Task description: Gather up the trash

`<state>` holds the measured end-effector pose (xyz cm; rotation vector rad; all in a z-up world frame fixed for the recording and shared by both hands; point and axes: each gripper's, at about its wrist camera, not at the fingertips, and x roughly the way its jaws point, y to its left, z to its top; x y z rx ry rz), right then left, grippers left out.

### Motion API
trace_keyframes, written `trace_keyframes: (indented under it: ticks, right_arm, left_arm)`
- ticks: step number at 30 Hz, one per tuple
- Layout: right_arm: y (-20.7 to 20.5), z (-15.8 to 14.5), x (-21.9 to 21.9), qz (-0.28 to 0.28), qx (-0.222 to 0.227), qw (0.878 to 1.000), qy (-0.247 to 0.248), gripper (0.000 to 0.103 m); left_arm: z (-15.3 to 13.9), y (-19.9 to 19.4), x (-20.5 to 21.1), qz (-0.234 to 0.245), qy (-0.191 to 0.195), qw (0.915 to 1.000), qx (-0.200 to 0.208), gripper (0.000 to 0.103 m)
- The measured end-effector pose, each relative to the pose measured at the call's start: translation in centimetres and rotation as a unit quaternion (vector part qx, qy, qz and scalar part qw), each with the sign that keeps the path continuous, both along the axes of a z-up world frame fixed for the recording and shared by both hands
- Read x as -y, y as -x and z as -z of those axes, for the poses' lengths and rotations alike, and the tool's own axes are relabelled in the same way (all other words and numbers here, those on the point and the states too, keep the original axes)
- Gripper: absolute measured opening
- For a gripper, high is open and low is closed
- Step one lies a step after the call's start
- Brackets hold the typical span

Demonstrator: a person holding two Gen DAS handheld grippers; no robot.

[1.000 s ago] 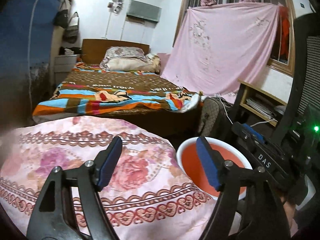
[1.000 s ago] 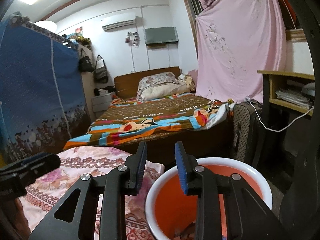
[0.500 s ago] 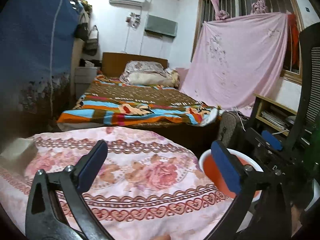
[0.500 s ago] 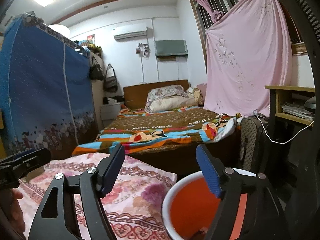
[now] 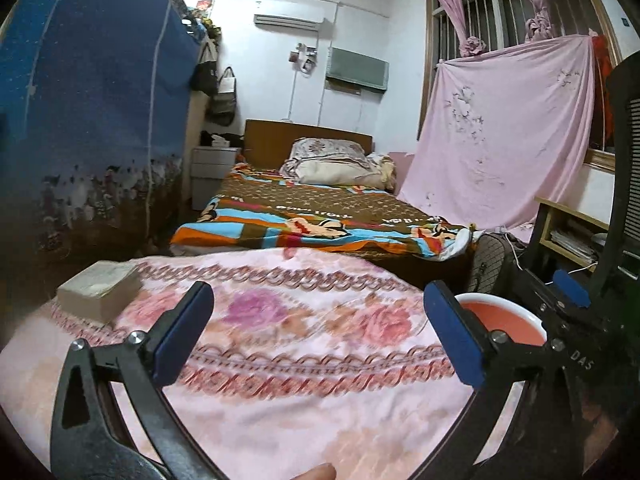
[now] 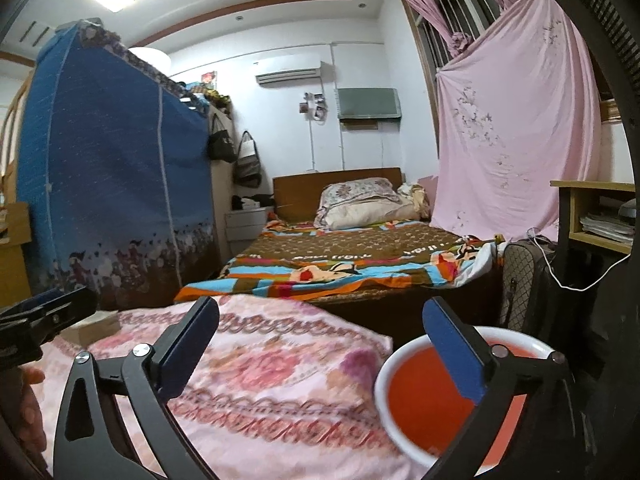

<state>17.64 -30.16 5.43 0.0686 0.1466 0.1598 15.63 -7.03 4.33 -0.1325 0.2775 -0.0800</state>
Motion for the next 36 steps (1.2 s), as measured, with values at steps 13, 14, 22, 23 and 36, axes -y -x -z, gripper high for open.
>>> trace_keyframes:
  ticks: [13,14,22,23,36]
  right_arm:
    - [5.8,2.7,-1.3,-0.007,-0.005,1.0,0.005,0.103]
    - [6.0,2.8,-1.4,-0.006,-0.005,1.0,0.004,0.103]
    - [6.5,3.4,-1.0,-0.001,-0.013,1.0,0.002,0.103]
    - [6.4,3.4,-1.0,-0.001,-0.014,1.0,0.002,0.103]
    - [6.5,4.0,-0.9,-0.011,-0.018,1.0,0.003,0.103]
  left_arm:
    - [2.8,5.3,-0.5,-0.02,-0.04,0.999,0.011,0.091]
    - [3.0,5.5,-0.5,-0.02,-0.043,0.9988,0.011,0.091]
    - [3.6,6.1,-0.8,-0.022,-0.033,0.9992,0.005,0.091]
    - [3.6,6.1,-0.8,-0.023,-0.032,0.9992,0.004,0.091]
    - [3.4,6.4,-0.7,-0.024,-0.037,0.999,0.007,0.091]
